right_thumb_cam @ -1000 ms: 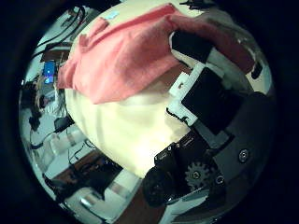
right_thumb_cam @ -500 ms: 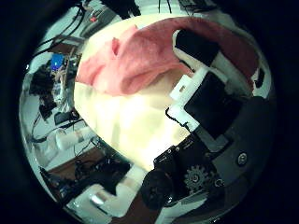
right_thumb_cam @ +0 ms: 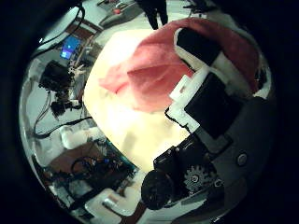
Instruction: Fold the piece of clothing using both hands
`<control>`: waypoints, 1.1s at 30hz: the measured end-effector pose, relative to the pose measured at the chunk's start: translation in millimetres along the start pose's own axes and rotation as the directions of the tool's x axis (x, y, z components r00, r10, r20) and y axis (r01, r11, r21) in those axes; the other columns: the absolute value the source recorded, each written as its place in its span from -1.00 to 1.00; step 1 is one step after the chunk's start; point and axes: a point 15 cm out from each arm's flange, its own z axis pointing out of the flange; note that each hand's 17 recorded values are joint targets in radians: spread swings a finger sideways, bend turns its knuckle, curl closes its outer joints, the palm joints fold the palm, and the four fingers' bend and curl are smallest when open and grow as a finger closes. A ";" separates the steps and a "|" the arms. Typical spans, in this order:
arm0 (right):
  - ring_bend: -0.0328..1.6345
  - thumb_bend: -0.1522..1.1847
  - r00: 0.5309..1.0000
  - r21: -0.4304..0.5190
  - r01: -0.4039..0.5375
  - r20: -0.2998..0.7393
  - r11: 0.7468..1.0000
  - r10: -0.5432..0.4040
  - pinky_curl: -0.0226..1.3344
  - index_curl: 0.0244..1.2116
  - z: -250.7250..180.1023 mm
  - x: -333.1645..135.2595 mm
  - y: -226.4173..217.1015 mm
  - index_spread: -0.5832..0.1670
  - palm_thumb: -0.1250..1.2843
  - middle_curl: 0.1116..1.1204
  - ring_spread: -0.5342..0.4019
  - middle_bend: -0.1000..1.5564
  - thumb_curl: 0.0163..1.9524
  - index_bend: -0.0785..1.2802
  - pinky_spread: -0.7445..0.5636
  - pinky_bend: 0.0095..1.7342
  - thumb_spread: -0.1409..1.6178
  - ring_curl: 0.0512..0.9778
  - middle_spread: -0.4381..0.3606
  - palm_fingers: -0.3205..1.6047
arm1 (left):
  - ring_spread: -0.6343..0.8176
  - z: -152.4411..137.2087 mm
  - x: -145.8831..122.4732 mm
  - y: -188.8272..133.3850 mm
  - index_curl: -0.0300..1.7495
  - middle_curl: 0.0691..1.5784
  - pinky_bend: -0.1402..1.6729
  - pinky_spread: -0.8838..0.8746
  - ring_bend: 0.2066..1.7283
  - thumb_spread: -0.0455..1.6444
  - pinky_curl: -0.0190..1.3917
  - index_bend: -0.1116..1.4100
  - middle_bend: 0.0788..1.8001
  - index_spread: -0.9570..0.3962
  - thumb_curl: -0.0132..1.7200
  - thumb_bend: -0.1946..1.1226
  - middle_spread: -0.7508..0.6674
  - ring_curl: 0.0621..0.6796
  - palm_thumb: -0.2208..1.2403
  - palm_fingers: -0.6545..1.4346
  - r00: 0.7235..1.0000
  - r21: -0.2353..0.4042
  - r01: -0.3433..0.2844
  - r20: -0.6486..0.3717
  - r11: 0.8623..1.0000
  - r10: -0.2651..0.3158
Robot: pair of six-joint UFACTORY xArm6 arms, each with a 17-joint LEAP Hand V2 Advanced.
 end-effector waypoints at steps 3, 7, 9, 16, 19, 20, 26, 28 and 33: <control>0.63 -0.78 0.996 0.002 0.084 0.009 0.996 -0.084 0.16 0.50 -1.0 -37.4 -37.2 -0.22 0.71 0.41 -0.34 0.60 -0.27 0.57 -0.32 0.39 0.55 0.40 -0.30 0.46 | 0.67 2.4 -3.7 2.7 -0.72 -0.70 -0.44 0.60 -0.67 0.45 -0.53 -0.67 -0.87 0.71 -0.63 -0.73 0.61 -0.48 0.03 -0.41 1.000 -0.003 0.012 -0.004 1.000 -0.012; 0.63 -0.78 0.982 -0.014 0.187 0.028 0.982 -0.187 0.16 0.51 9.8 -91.4 -68.5 -0.23 0.70 0.42 -0.35 0.59 -0.26 0.56 -0.32 0.39 0.55 0.41 -0.31 0.45 | 0.67 4.5 -12.6 10.1 -0.72 -0.70 -0.44 0.60 -0.66 0.45 -0.53 -0.67 -0.87 0.71 -0.63 -0.73 0.61 -0.48 0.03 -0.41 0.999 0.002 0.043 -0.011 0.999 -0.043; 0.63 -0.78 0.968 -0.029 0.249 0.048 0.968 -0.248 0.17 0.52 25.7 -128.4 -82.3 -0.23 0.70 0.43 -0.35 0.59 -0.25 0.56 -0.33 0.39 0.55 0.41 -0.31 0.45 | 0.67 5.4 -17.2 11.9 -0.72 -0.70 -0.43 0.60 -0.66 0.45 -0.53 -0.67 -0.87 0.71 -0.63 -0.73 0.60 -0.48 0.03 -0.41 0.999 0.003 0.052 -0.014 0.999 -0.052; 0.63 -0.78 0.936 0.007 0.344 0.075 0.939 -0.343 0.18 0.54 64.9 -197.4 -116.5 -0.25 0.69 0.44 -0.35 0.58 -0.24 0.54 -0.33 0.38 0.55 0.42 -0.31 0.45 | 0.67 13.5 -36.1 27.7 -0.72 -0.69 -0.43 0.60 -0.66 0.45 -0.53 -0.67 -0.87 0.71 -0.63 -0.73 0.59 -0.48 0.03 -0.41 0.995 0.000 0.091 -0.028 0.996 -0.091; 0.62 -0.80 0.931 0.024 0.345 0.122 0.938 -0.345 0.18 0.55 88.6 -217.6 -127.2 -0.25 0.64 0.44 -0.35 0.57 -0.25 0.52 -0.34 0.37 0.57 0.42 -0.31 0.44 | 0.67 16.9 -43.5 33.9 -0.72 -0.69 -0.43 0.60 -0.66 0.45 -0.53 -0.67 -0.87 0.71 -0.63 -0.73 0.59 -0.48 0.04 -0.41 0.994 -0.001 0.107 -0.036 0.994 -0.107; 0.61 -0.85 0.929 0.030 0.345 0.131 0.938 -0.346 0.16 0.53 94.8 -222.1 -130.2 -0.26 0.53 0.43 -0.35 0.56 -0.27 0.48 -0.36 0.35 0.58 0.40 -0.31 0.43 | 0.67 17.6 -44.8 35.2 -0.72 -0.69 -0.43 0.60 -0.66 0.45 -0.53 -0.67 -0.87 0.71 -0.63 -0.73 0.59 -0.48 0.04 -0.41 0.994 -0.001 0.107 -0.038 0.994 -0.107; 0.56 -0.80 0.931 0.041 0.335 0.142 0.941 -0.337 0.08 0.42 117.4 -223.1 -139.6 -0.32 0.42 0.31 -0.43 0.39 -0.37 0.01 -0.61 0.22 0.66 0.33 -0.32 0.02 | 0.67 21.3 -48.1 42.2 -0.72 -0.69 -0.44 0.60 -0.66 0.46 -0.53 -0.66 -0.87 0.71 -0.63 -0.73 0.59 -0.48 0.04 -0.41 0.993 0.000 0.110 -0.040 0.994 -0.110; 0.58 -0.79 0.935 0.065 0.315 0.153 0.947 -0.321 0.05 0.31 114.7 -220.4 -144.2 -0.32 0.41 0.25 -0.46 0.26 -0.39 -0.28 -0.66 0.25 0.68 0.30 -0.35 -0.18 | 0.67 21.5 -50.0 43.0 -0.72 -0.69 -0.44 0.60 -0.66 0.46 -0.53 -0.67 -0.87 0.71 -0.63 -0.73 0.59 -0.48 0.04 -0.41 0.994 0.001 0.107 -0.035 0.994 -0.107; 0.41 -0.80 0.941 0.159 0.245 0.200 0.957 -0.274 -0.02 0.06 76.8 -202.7 -152.7 -0.48 0.35 0.09 -0.39 0.03 -0.44 -0.47 -0.31 0.07 0.67 0.17 -0.24 -0.57 | 0.67 22.1 -52.1 45.0 -0.71 -0.69 -0.44 0.60 -0.66 0.46 -0.53 -0.67 -0.87 0.71 -0.63 -0.73 0.59 -0.48 0.04 -0.41 0.993 -0.001 0.111 -0.032 0.994 -0.111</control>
